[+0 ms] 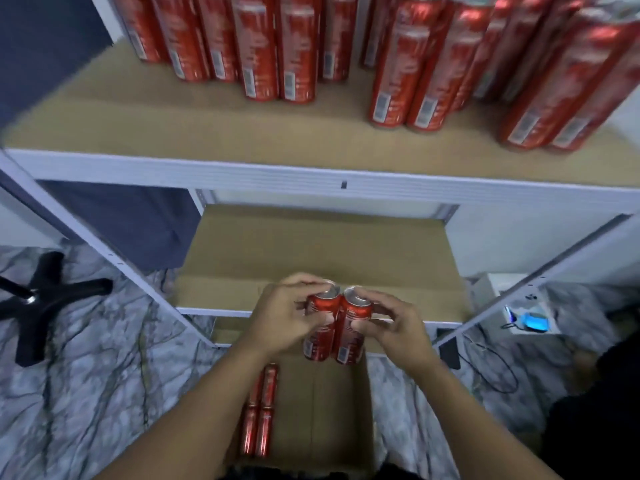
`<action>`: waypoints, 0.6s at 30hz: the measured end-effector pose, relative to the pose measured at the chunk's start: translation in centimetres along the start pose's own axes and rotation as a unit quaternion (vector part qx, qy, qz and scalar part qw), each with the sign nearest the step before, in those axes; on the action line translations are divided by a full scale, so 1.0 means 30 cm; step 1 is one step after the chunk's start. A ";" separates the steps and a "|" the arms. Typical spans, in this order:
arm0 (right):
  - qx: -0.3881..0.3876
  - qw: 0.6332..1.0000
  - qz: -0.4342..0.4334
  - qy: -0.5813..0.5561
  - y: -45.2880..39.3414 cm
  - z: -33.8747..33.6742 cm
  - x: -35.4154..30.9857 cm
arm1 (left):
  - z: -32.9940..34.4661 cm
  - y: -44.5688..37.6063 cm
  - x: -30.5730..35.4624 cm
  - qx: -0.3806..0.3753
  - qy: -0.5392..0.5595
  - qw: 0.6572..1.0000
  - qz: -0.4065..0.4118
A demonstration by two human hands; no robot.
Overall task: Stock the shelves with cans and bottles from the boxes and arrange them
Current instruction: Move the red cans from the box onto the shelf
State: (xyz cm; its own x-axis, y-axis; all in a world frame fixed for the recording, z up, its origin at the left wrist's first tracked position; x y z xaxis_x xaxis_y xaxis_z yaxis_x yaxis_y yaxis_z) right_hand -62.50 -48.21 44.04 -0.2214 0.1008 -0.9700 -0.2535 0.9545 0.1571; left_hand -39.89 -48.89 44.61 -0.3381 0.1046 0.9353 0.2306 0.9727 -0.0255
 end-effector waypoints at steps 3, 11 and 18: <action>0.007 1.000 -0.012 -0.017 0.013 -0.089 -0.211 | -0.055 -0.043 0.214 -0.011 0.023 0.999 0.027; 0.048 0.992 -0.118 0.014 0.021 -0.254 -0.635 | -0.187 -0.158 0.661 0.032 -0.071 0.986 0.146; 0.066 0.973 -0.219 0.018 -0.023 -0.371 -0.888 | -0.262 -0.263 0.928 0.071 -0.102 0.958 0.256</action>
State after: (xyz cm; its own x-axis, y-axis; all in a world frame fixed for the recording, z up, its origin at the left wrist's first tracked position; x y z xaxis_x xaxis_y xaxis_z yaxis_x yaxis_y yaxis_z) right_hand -66.91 -54.67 71.85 -0.1524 -0.3316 -0.9310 -0.2074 0.9318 -0.2980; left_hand -43.95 -55.29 73.64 -0.3889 0.6008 0.6984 0.2924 0.7994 -0.5249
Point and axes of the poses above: each hand's wrist, its own y-axis away from the middle knuckle, its own z-axis out of the palm, x = y × z, the point moved 2 cm from there along -y, towards the middle knuckle, and after that the axes turned 5 degrees about -x, right-handed, at the moved point
